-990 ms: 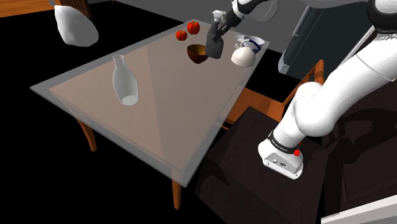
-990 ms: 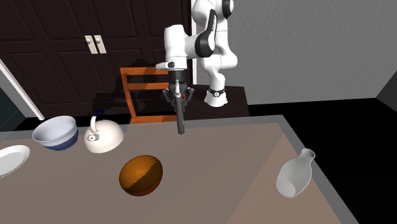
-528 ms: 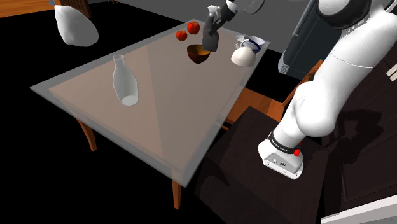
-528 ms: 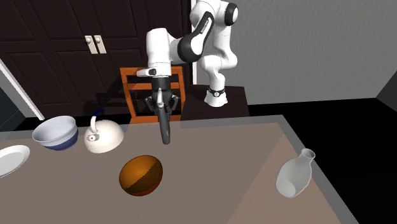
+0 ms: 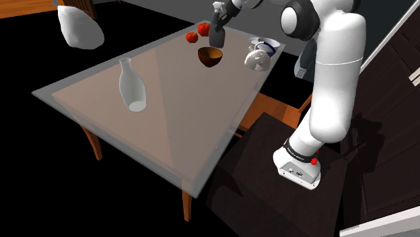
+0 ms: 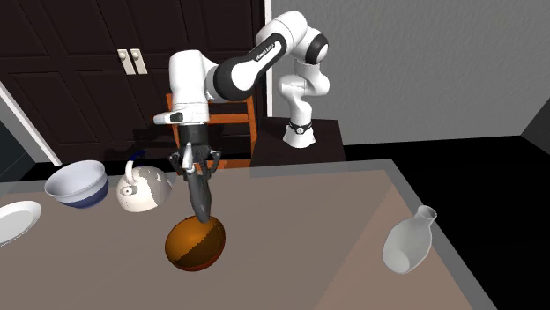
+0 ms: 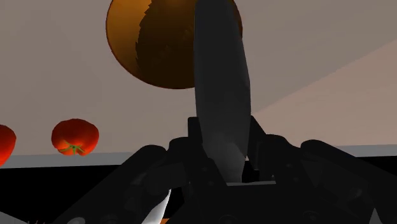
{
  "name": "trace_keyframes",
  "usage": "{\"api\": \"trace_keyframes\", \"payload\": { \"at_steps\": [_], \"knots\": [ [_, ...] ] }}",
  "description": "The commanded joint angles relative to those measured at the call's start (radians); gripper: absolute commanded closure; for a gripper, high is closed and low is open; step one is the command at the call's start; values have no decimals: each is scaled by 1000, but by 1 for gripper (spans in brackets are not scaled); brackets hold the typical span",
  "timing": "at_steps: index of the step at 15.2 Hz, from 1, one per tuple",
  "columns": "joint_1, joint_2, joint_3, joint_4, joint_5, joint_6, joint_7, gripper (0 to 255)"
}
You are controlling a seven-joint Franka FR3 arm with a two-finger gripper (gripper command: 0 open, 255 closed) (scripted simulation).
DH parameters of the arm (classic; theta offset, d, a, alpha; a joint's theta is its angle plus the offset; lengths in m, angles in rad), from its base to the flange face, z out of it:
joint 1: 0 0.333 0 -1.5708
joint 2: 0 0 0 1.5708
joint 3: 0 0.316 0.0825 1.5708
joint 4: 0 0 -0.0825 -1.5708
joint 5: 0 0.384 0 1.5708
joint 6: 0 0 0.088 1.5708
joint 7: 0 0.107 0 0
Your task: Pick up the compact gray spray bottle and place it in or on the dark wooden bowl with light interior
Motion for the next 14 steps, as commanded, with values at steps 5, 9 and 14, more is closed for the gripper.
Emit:
{"api": "trace_keyframes", "payload": {
  "at_steps": [5,9,14],
  "knots": [
    [-134,189,46,258,73,-91,8,255],
    [-129,196,55,219,90,-51,-19,255],
    [-127,213,72,171,119,4,-59,255]
  ]
}}
